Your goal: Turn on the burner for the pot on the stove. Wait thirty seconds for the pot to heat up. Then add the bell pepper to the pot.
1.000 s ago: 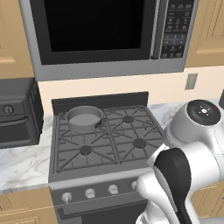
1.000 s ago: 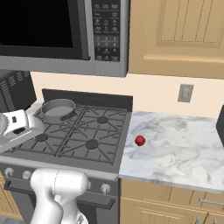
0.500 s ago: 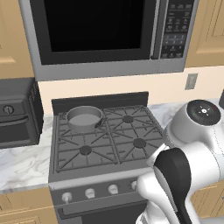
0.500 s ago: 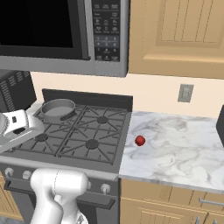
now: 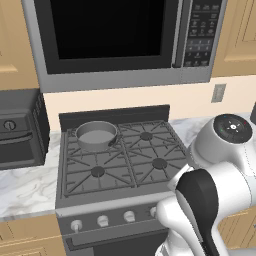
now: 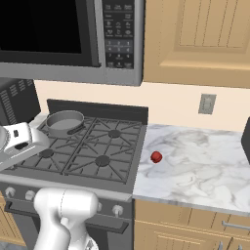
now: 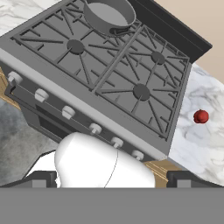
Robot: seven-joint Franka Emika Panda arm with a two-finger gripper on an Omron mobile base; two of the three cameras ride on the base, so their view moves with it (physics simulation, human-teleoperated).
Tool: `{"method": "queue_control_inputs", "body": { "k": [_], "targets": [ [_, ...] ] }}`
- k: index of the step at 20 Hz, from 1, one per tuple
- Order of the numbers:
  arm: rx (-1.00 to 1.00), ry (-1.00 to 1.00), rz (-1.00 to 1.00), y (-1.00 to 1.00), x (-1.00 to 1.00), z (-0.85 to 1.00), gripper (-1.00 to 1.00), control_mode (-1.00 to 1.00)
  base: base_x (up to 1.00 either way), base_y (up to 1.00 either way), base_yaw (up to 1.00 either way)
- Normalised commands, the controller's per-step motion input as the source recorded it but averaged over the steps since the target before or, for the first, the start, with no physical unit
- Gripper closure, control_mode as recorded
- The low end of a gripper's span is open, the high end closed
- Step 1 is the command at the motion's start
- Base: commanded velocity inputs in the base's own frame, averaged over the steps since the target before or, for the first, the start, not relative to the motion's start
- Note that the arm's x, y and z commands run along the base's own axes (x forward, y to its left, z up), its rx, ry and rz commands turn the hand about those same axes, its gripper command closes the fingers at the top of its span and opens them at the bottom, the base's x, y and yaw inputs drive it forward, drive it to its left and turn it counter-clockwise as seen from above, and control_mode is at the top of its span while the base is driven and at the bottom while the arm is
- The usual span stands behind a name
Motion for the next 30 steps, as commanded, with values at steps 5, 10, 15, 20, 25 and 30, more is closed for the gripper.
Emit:
{"method": "queue_control_inputs", "body": {
  "k": [5,10,15,20,25,30],
  "targets": [
    [0.0,0.0,0.0,0.0,0.0,0.0,-1.0,-1.0,0.0,0.0,0.0],
    [0.0,0.0,0.0,0.0,0.0,0.0,-1.0,-1.0,0.0,0.0,0.0],
    [0.0,0.0,0.0,0.0,0.0,0.0,-1.0,-1.0,0.0,0.0,0.0],
    [0.0,0.0,0.0,0.0,0.0,0.0,-1.0,-1.0,0.0,0.0,0.0],
    [0.0,0.0,0.0,0.0,0.0,0.0,-1.0,-1.0,0.0,0.0,0.0],
    [0.0,0.0,0.0,0.0,0.0,0.0,-1.0,-1.0,0.0,0.0,0.0]
  ]
}}
